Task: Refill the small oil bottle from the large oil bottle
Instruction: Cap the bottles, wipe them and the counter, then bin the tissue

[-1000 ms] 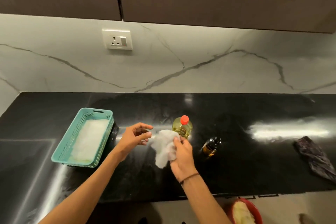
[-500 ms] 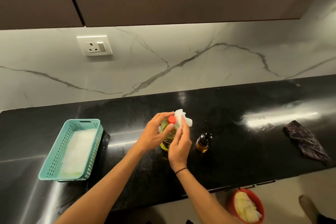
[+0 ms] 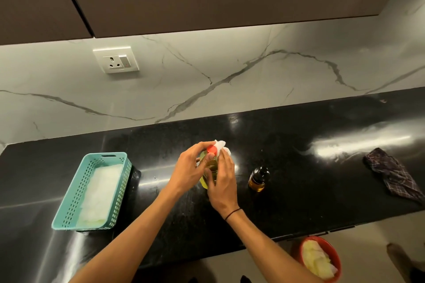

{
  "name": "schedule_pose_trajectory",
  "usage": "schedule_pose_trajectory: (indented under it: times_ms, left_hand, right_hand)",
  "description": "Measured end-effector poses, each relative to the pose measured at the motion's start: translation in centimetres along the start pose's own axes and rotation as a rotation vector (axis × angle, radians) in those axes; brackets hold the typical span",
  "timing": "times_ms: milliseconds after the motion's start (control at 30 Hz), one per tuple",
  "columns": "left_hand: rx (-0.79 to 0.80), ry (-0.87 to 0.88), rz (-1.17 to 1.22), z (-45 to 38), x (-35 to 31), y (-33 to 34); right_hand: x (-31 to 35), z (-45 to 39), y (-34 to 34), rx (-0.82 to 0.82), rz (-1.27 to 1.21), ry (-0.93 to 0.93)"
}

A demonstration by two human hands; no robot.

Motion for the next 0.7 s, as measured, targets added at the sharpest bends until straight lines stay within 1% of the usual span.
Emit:
schedule_pose_trajectory:
  times_ms: [133, 300, 333, 400, 533, 600, 633, 700]
  left_hand:
    - [-0.028, -0.005, -0.076, 0.2, -0.1, 0.0]
    - [-0.05, -0.006, -0.165, 0.4, -0.1, -0.4]
    - [-0.05, 0.003, -0.184, 0.5, -0.3, -0.3]
    - [-0.06, 0.026, -0.216, 0.7, -0.7, -0.4]
    - [-0.094, 0.065, -0.3, 0.7, -1.3, -1.4]
    - [-0.107, 0.083, -0.347, 0.8, -1.7, -2.0]
    - [-0.113, 0.089, -0.367, 0.8, -1.9, -2.1]
    - [-0.125, 0.101, -0.4, 0.7, -2.3, -2.4]
  right_hand:
    - [0.6, 3.4, 0.4, -0.018, 0.154, -0.036]
    - [2.2, 6.5, 2.2, 0.082, 0.304, -0.106]
    - [2.3, 6.8, 2.3, 0.074, 0.289, -0.101]
    - [2.4, 6.9, 1.9, 0.014, 0.181, -0.055]
    - [1.9, 5.1, -0.6, -0.231, -0.02, 0.04]
    - [1.1, 3.9, -1.8, -0.316, -0.083, 0.079]
    - [0.7, 3.3, -2.1, -0.326, -0.095, 0.08]
    - [0.4, 2.2, -2.0, -0.287, -0.087, 0.052]
Point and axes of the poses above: each hand's wrist, its own z-axis away from the middle knuckle, its own y-axis out of the palm, x = y × z, the point moved 9 cm from there along -z, towards the middle knuckle, and after that the axes turned 8 degrees about -y, right-handed, at the moved point
